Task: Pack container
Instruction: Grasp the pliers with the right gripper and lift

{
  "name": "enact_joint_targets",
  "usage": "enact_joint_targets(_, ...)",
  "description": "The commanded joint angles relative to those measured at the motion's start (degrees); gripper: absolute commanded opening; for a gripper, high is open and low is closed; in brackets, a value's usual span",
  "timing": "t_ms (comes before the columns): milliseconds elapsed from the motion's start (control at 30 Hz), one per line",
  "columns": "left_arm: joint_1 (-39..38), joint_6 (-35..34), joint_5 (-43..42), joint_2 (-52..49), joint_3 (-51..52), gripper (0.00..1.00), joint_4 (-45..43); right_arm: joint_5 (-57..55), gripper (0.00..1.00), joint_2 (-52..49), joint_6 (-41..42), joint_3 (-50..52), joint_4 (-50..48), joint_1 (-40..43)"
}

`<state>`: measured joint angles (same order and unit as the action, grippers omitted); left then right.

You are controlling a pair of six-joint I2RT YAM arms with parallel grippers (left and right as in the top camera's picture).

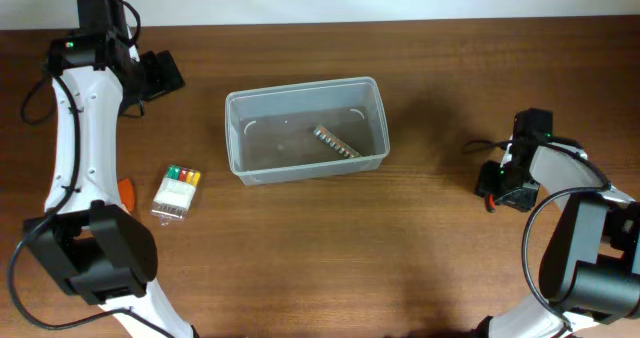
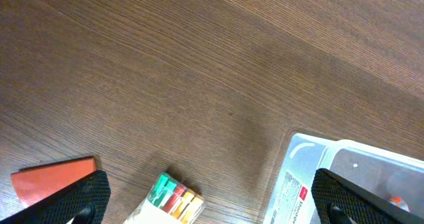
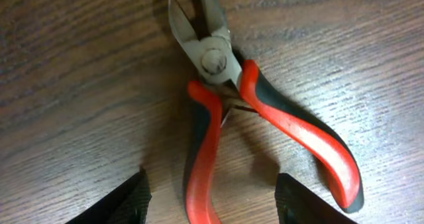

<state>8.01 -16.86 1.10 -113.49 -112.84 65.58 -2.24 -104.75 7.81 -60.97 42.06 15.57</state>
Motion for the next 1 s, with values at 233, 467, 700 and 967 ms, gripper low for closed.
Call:
enact_joint_targets(233, 0.15, 0.26, 0.22, 0.79, -0.83, 0.99, 0.04, 0.07, 0.39, -2.29, 1.33, 0.44, -0.50, 0.26)
enact_joint_targets(467, 0.15, 0.26, 0.22, 0.79, -0.83, 0.99, 0.04, 0.04, 0.17, -2.29, 1.33, 0.44, -0.50, 0.26)
enact_joint_targets(700, 0.15, 0.26, 0.22, 0.79, -0.83, 0.99, 0.04, 0.04, 0.04, -2.27, 1.31, 0.35, -0.33, 0.26)
enact_joint_targets(967, 0.15, 0.26, 0.22, 0.79, -0.83, 0.99, 0.04, 0.04, 0.04, -1.36, 1.27, -4.24, 2.47, 0.26)
